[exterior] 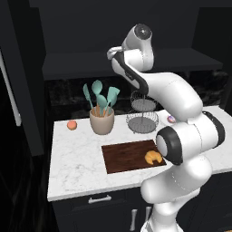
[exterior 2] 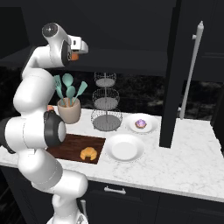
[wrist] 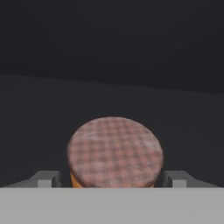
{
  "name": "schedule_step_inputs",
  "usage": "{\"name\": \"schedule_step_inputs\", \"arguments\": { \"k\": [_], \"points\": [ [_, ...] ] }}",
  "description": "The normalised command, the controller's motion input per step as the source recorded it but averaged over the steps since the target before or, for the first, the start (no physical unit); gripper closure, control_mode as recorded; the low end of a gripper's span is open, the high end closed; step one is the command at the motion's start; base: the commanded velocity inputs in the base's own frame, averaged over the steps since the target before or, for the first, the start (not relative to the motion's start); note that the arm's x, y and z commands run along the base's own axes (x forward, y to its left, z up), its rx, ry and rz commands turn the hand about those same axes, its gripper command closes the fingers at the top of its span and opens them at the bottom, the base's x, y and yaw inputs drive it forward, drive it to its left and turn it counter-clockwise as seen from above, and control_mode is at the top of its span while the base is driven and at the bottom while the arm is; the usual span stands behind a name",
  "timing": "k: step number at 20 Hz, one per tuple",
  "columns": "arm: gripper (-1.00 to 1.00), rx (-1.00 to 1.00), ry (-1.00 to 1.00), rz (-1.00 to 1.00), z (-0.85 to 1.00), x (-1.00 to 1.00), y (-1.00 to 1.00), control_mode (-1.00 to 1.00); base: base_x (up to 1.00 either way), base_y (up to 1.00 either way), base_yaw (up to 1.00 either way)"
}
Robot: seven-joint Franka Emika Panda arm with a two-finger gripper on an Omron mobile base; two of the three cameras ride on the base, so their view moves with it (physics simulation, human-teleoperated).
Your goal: From the different types of pastries on the counter, select a croissant and place it on the cutting board. Then retrieve a jar of jam from the cabinet and place it alongside the croissant on the cutting board.
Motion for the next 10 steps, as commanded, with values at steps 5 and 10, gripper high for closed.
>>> {"name": "schedule_step_inputs", "arguments": {
  "k": [5,10],
  "points": [
    [1.00,0.00,0.00,0.01,-0.08,0.00,0.00,-1.00,0.00,0.00,0.00],
    [1.00,0.00,0.00,0.02,-0.05,0.00,0.00,-1.00,0.00,0.00,0.00]
  ]
}}
